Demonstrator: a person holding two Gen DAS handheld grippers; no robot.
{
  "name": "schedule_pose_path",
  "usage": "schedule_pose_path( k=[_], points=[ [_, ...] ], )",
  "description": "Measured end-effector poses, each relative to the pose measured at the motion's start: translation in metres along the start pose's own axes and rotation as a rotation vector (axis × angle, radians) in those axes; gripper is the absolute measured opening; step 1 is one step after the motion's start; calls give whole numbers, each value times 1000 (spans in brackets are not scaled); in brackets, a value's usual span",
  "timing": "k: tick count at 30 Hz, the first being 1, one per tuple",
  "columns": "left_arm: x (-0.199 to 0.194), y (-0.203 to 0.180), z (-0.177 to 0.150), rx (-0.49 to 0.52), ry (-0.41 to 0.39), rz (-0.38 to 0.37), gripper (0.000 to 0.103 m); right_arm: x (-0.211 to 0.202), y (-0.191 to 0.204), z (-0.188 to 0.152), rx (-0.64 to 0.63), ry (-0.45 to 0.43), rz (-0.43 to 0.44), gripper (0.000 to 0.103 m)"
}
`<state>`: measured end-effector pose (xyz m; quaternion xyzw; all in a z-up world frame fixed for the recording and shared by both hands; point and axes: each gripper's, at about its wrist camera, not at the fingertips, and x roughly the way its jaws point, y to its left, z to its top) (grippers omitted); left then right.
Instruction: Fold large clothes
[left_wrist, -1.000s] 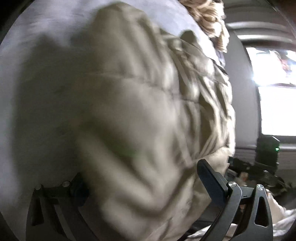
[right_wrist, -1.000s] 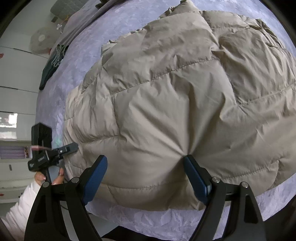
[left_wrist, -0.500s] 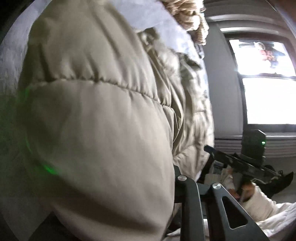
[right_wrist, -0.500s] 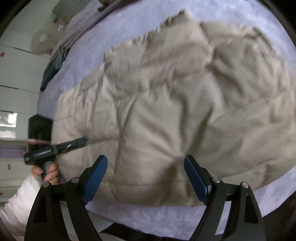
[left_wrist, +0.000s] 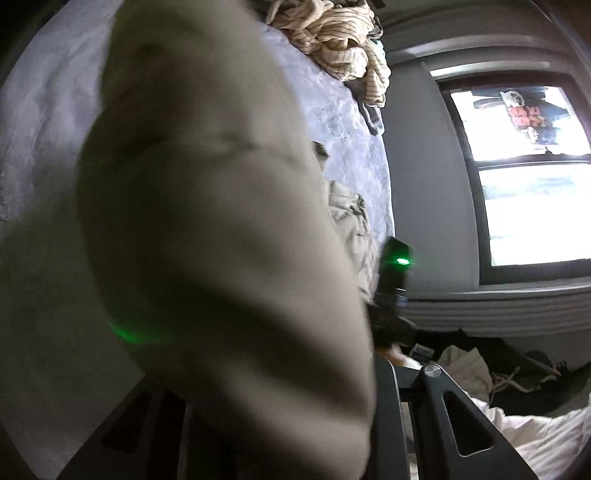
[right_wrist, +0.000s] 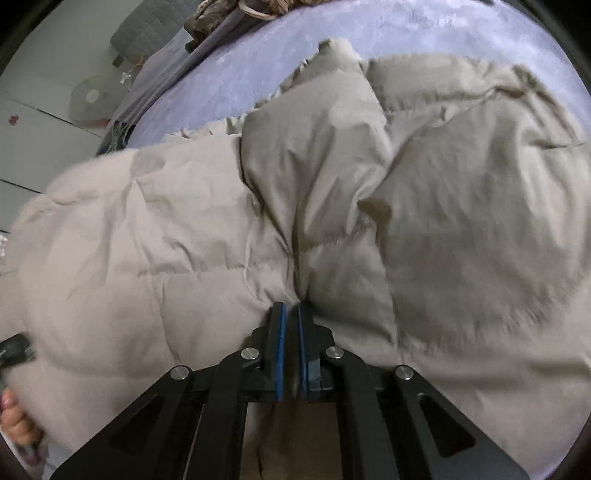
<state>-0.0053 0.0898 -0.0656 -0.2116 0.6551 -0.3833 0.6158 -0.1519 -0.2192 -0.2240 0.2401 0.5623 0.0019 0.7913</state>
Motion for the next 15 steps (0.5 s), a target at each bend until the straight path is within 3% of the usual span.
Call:
schedule_pose_path(
  k=[8, 11, 13, 15],
  points=[
    [68, -112, 21, 55, 57, 174, 28, 19, -31, 13, 38, 76, 113, 1],
    [95, -146, 29, 127, 84, 206, 28, -1, -46, 14, 47, 75, 156, 1],
    [116, -166, 34, 164, 111, 209, 37, -24, -65, 10, 62, 49, 179, 1],
    [136, -175, 38, 177, 133, 214, 38, -50, -88, 3, 96, 7, 185, 1]
  ],
)
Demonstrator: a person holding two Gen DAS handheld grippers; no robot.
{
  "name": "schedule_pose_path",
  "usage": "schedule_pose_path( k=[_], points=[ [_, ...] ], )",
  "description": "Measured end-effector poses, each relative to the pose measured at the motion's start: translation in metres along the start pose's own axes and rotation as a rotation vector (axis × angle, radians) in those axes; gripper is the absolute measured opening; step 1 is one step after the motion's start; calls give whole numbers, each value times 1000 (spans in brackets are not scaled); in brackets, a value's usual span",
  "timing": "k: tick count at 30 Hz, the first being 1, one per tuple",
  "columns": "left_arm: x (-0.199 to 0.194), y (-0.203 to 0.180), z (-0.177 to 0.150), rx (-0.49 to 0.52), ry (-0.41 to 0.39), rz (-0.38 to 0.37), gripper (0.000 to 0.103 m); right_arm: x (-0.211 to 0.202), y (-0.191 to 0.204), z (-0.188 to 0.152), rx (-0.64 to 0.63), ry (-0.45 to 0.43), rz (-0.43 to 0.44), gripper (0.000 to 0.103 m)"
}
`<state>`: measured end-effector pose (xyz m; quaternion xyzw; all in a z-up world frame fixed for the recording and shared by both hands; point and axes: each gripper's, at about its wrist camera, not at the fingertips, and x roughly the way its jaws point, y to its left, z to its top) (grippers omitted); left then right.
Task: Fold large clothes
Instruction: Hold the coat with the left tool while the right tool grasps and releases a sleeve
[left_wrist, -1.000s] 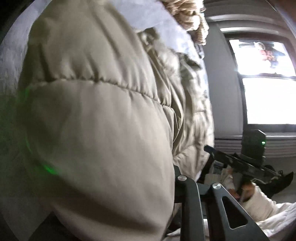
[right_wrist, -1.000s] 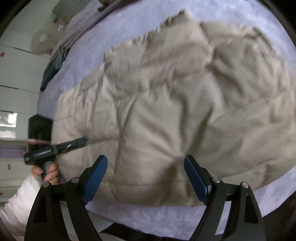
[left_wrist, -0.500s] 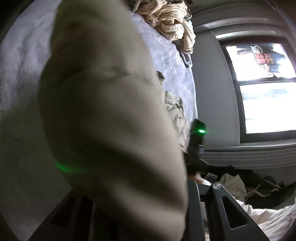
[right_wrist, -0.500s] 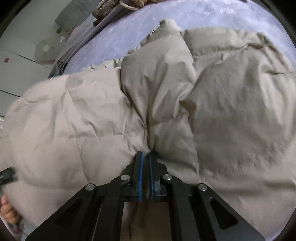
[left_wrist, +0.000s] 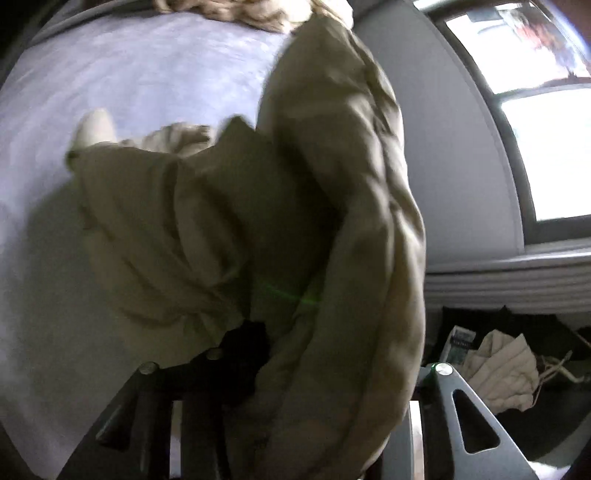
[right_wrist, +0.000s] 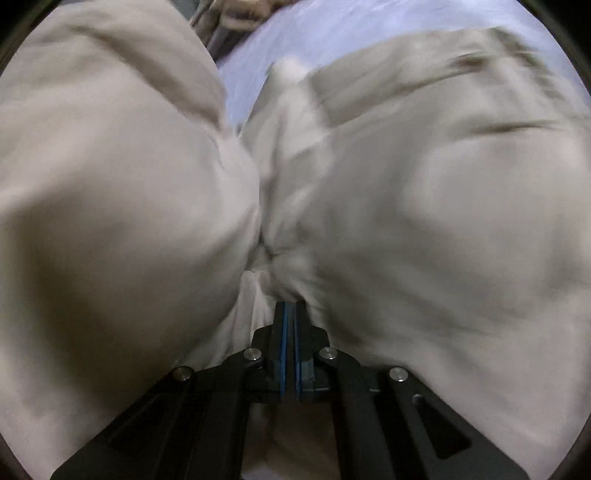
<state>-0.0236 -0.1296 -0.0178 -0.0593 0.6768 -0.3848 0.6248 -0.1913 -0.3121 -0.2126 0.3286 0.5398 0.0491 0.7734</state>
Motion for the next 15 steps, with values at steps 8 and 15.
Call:
schedule_pose_path(
  k=[8, 15],
  points=[
    [87, -24, 32, 32, 100, -164, 63, -80, -73, -33, 172, -155, 0, 5],
    [136, -32, 34, 116, 83, -101, 85, -122, -93, -63, 225, -205, -65, 7]
  ],
)
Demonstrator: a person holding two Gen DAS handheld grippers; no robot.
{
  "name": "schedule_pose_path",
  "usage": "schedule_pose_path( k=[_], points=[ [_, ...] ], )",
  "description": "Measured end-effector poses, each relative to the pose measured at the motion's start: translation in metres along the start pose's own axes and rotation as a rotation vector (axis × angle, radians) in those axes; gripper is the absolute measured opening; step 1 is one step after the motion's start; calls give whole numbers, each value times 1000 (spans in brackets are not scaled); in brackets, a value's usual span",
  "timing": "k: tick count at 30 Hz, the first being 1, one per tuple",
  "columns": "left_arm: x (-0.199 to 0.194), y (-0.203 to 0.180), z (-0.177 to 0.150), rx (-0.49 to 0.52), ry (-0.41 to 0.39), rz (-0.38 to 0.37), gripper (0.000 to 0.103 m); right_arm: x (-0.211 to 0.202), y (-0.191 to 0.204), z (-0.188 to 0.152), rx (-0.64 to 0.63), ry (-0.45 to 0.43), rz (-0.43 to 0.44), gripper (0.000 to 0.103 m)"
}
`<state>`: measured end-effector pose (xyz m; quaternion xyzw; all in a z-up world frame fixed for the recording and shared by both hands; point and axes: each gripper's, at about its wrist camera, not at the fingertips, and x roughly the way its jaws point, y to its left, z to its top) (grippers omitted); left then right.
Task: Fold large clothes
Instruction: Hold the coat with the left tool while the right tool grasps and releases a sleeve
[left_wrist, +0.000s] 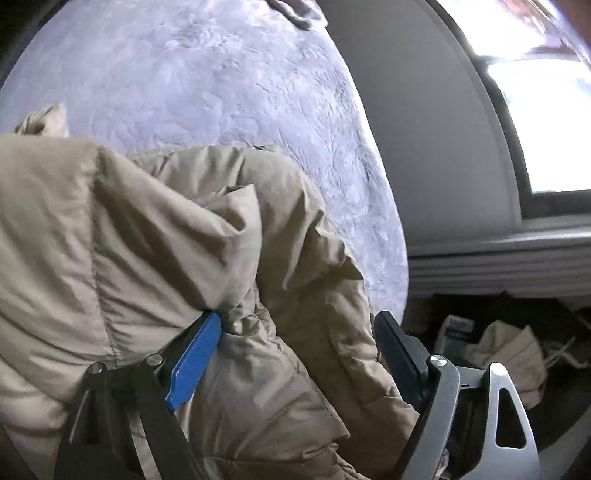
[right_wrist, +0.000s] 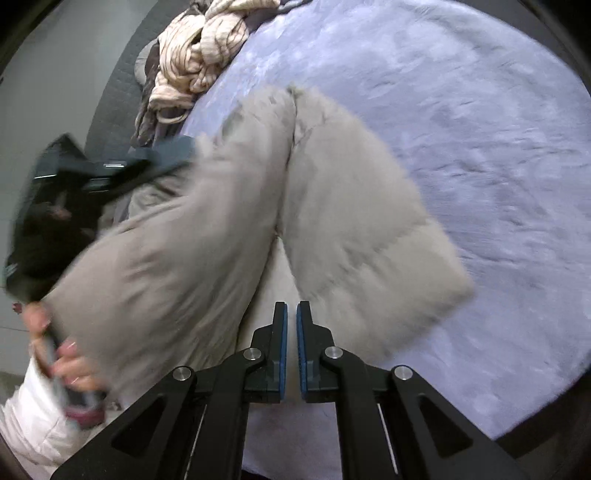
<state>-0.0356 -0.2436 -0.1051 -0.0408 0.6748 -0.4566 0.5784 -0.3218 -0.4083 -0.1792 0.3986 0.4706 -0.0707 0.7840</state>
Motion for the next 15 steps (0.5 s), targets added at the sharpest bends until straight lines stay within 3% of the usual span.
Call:
schedule_pose_path(
  k=[1, 3, 4, 5, 8, 11, 15],
  points=[
    [5, -11, 0, 19, -2, 16, 85, -9, 1, -4, -6, -12, -7, 13],
    [2, -24, 2, 50, -20, 45, 85, -31, 7, -10, -18, -44, 13, 38],
    [0, -33, 5, 64, -36, 52, 85, -43, 12, -11, -25, -59, 30, 63],
    [-2, -41, -1, 81, -52, 54, 85, -52, 17, -13, -38, -76, 57, 77],
    [-29, -55, 0, 167, -130, 74, 85, -51, 49, -15, -96, -60, 139, 79],
    [-56, -58, 7, 224, -246, 151, 85, -28, 72, -8, -135, -24, 166, 79],
    [-112, -11, 2, 164, -397, 317, 85, -3, 92, 3, -118, -30, 58, 79]
  ],
)
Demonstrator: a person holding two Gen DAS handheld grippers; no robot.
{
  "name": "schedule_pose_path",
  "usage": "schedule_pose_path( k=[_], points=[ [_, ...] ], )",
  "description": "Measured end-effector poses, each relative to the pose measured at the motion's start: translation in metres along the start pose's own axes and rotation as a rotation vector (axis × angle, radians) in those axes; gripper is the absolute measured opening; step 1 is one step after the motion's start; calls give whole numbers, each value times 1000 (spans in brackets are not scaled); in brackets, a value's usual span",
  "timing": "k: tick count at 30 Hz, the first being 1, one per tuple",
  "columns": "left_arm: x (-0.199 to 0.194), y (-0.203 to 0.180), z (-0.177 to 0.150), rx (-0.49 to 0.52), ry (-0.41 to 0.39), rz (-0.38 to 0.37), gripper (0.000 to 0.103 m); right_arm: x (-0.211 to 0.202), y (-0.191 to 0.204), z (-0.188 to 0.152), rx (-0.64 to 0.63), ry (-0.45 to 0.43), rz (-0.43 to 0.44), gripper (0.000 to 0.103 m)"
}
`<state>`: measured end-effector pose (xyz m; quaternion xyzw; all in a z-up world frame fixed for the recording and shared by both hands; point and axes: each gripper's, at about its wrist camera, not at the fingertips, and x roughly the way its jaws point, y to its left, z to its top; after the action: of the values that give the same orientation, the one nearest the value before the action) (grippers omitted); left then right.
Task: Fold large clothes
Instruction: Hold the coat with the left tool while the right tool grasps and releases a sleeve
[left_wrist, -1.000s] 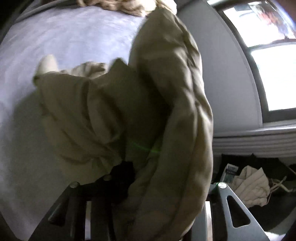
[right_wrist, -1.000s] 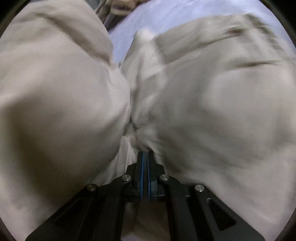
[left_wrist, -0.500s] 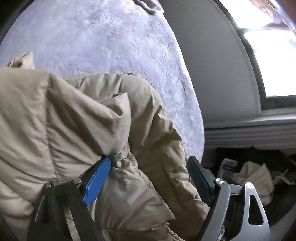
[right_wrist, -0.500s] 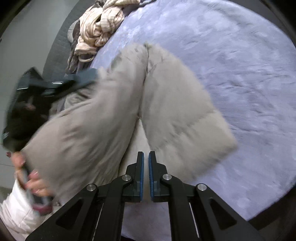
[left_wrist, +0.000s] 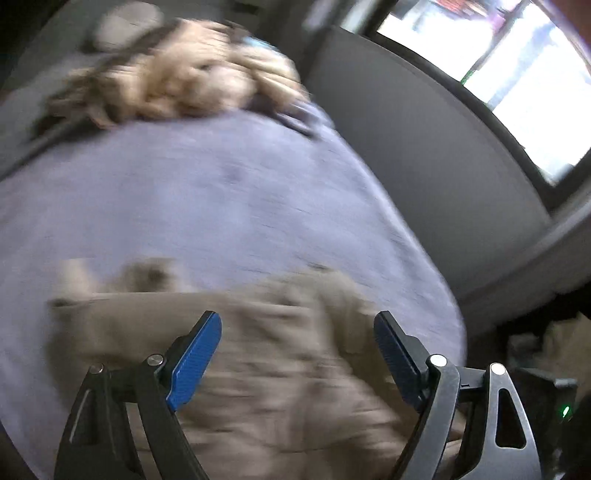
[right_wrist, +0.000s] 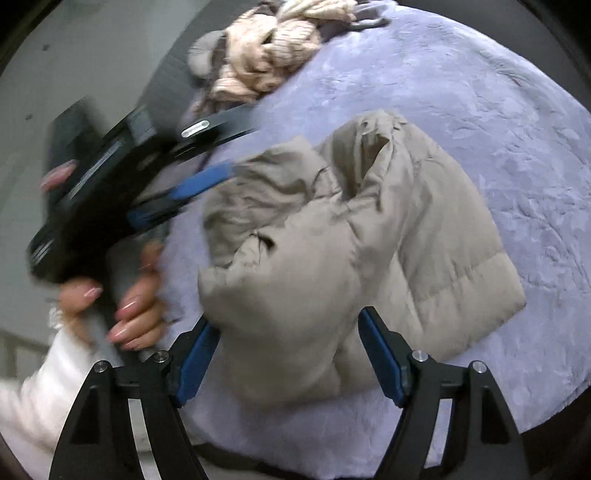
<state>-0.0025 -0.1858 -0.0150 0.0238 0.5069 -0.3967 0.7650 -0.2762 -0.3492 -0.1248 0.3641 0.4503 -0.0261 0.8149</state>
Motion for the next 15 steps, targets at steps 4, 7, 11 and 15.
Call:
schedule_pose_path(
  k=[4, 7, 11, 15],
  points=[
    [8, 50, -14, -42, 14, 183, 85, 6, -16, 2, 58, -29, -107, 18],
    [27, 71, -26, -93, 24, 197, 85, -6, -25, -2, 43, -80, -160, 12],
    [54, 51, -26, -64, 26, 205, 85, -19, -35, -9, 21, -103, -240, 11],
    [87, 13, -18, 12, 39, 202, 85, -24, -61, -13, 65, -120, -298, 11]
  ],
)
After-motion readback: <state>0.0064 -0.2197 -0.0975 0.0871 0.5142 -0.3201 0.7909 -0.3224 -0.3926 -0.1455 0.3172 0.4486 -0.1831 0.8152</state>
